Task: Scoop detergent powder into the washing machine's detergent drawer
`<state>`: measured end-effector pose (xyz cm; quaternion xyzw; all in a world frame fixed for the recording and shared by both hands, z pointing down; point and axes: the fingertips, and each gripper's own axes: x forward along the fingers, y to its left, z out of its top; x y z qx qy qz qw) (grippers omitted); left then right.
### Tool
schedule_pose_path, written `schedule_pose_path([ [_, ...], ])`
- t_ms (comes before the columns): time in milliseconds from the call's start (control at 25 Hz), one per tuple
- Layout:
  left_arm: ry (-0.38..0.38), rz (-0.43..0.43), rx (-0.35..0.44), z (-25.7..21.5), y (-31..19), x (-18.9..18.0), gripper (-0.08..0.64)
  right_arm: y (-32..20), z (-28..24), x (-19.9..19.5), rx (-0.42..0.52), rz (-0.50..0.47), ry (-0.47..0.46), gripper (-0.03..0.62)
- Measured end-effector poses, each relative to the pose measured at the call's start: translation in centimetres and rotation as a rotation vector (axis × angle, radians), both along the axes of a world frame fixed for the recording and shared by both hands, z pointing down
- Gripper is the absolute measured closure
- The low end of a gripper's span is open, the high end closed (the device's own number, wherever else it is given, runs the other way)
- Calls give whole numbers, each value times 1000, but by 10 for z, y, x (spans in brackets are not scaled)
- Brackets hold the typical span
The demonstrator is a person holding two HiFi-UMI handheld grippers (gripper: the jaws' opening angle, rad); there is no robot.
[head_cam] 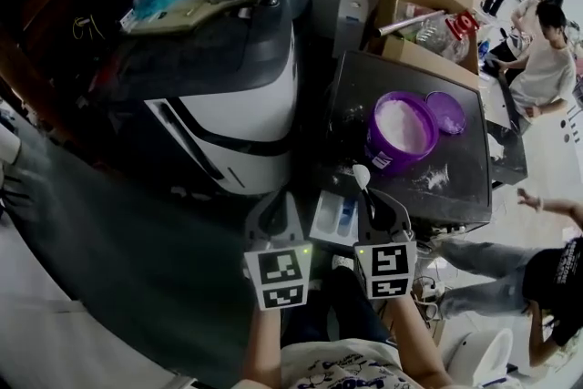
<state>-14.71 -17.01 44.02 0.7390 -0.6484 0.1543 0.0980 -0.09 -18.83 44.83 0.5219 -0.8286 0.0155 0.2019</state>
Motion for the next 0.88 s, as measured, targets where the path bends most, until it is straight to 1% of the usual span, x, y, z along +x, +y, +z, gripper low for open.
schedule_pose_path([
  [200, -4, 19, 45, -23, -8, 9, 557, -6, -34, 15, 43, 60, -100, 572],
  [400, -12, 32, 93, -46, -15, 15, 557, -11, -63, 28, 98, 100, -170, 572],
  [640, -30, 45, 150, -71, -24, 21, 557, -17, -94, 40, 159, 134, -236, 572],
  [880, -37, 51, 191, -91, -29, 24, 557, -19, -117, 45, 208, 144, -267, 572],
])
